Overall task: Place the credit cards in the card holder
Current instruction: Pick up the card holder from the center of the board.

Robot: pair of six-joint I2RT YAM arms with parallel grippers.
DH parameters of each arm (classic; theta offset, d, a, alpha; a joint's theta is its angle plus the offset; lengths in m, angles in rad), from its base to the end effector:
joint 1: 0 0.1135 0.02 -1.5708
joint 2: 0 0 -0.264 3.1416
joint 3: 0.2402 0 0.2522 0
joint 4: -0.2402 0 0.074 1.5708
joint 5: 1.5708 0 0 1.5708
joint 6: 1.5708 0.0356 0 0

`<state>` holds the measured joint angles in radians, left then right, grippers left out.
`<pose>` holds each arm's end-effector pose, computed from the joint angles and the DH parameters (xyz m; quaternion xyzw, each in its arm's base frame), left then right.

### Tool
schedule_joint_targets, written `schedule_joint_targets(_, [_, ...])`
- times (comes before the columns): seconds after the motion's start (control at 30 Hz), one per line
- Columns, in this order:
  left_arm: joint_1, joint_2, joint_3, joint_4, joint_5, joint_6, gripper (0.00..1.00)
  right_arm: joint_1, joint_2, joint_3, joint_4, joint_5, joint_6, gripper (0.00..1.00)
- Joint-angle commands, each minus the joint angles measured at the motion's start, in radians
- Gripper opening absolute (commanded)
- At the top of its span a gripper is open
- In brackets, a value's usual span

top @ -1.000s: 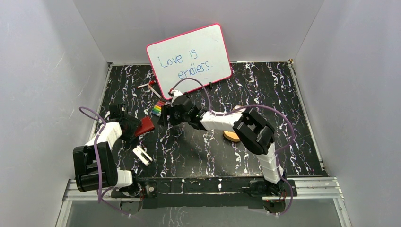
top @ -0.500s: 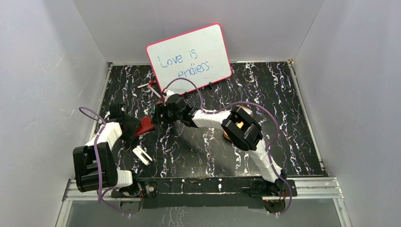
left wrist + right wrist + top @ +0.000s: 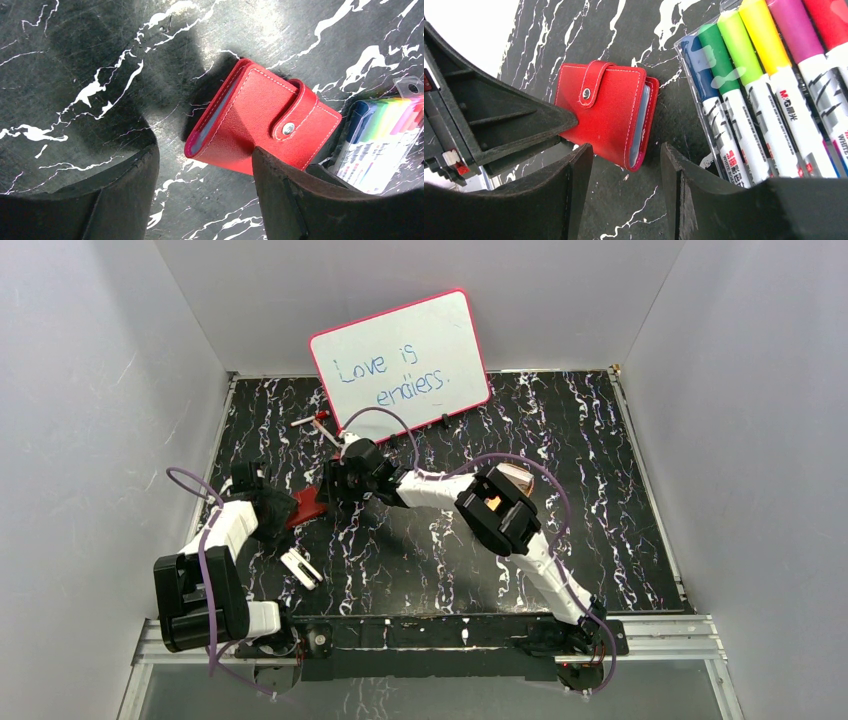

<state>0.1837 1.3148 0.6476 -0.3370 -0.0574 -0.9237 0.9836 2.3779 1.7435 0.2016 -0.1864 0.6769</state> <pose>0.2371 0.0461 0.1720 -0.5115 0.8121 -0.0754 0.2705 0.2951 0.4553 0.1535 -0.1777 0.8213 0.4488 0.3041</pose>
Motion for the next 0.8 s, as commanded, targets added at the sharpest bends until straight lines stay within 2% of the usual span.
schedule_joint_targets(0.0, [0.004,-0.038,-0.011,-0.055,-0.021,0.012,0.65,0.001,0.025,0.077,-0.019,-0.028,0.006,0.59])
schedule_joint_targets(0.23, [0.004,-0.041,-0.014,-0.052,-0.016,0.014,0.65,0.001,0.047,0.095,-0.018,-0.058,0.005,0.46])
schedule_joint_targets(0.47, [0.004,-0.045,-0.018,-0.05,-0.014,0.014,0.64,0.001,0.084,0.145,-0.046,-0.105,0.003,0.45])
schedule_joint_targets(0.6, [0.003,-0.047,-0.022,-0.048,-0.009,0.011,0.64,0.003,0.076,0.131,-0.031,-0.121,0.004,0.33])
schedule_joint_targets(0.77, [0.004,-0.059,-0.02,-0.058,-0.006,0.014,0.64,0.002,0.039,0.086,-0.003,-0.147,0.008,0.12])
